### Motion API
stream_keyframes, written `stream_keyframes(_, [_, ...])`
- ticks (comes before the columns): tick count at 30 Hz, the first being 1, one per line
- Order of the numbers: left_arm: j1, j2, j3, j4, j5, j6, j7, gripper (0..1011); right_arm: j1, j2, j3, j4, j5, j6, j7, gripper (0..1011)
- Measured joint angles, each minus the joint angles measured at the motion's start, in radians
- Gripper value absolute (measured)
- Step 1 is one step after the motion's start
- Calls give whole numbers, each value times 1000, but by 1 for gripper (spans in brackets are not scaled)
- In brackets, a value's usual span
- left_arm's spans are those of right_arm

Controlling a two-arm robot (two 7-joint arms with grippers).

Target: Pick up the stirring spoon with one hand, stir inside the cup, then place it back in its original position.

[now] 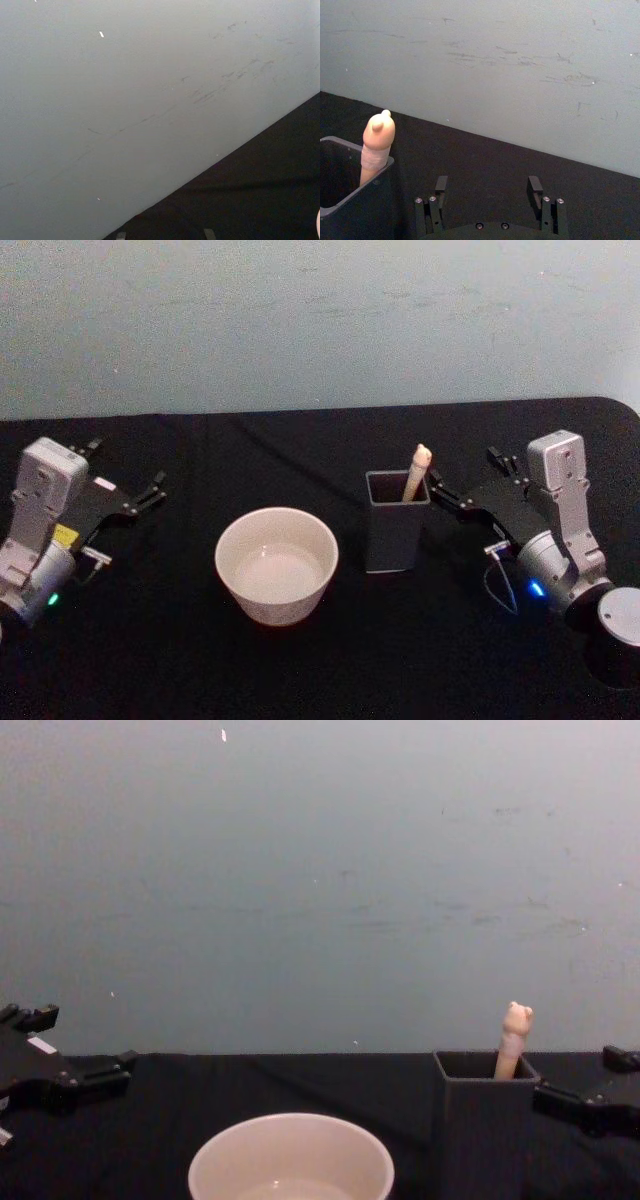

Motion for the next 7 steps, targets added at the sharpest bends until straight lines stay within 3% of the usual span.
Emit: stream_keyframes(7, [0,0,0,0,0,0,0,1001,0,0,0,0,0,0,0,1000])
